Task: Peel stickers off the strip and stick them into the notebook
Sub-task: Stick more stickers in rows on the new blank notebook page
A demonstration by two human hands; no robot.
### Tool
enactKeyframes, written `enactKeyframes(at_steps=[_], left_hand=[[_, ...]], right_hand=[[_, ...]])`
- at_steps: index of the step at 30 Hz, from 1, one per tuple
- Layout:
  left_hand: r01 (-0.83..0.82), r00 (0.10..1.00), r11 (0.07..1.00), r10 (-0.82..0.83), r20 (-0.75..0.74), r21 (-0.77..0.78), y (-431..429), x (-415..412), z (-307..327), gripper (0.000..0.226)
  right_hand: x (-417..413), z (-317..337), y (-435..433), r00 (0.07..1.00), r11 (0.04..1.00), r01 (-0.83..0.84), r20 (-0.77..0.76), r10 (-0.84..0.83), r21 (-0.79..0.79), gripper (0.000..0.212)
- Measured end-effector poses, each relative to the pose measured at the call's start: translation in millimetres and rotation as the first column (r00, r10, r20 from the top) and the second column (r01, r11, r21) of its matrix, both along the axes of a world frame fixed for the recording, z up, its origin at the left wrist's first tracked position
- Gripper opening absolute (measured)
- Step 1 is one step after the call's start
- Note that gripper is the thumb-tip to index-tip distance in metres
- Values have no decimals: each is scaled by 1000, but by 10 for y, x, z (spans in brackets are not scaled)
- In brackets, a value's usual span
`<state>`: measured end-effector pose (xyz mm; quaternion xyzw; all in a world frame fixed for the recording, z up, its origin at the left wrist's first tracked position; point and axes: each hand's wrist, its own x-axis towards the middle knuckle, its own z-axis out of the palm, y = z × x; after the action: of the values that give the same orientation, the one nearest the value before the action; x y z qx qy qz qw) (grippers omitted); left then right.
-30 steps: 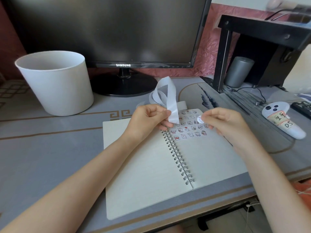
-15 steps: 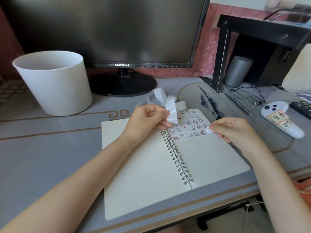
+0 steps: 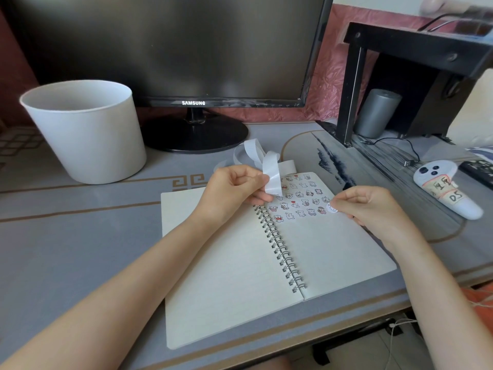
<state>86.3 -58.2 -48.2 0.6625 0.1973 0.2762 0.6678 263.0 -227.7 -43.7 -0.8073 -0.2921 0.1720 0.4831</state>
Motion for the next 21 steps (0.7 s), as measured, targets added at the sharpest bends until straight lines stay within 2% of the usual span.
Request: enactKeyframes(at_steps=[14, 21], left_hand=[[2, 1000, 1000, -2, 3, -3, -7, -9, 4, 10], [0, 1000, 1000, 0, -2, 6, -5, -8, 4, 10]], right_hand=[[-36, -47, 21, 984, 1000, 3, 177, 2, -27, 17], [-25, -65, -23, 978, 999, 8, 208, -1, -34, 9]])
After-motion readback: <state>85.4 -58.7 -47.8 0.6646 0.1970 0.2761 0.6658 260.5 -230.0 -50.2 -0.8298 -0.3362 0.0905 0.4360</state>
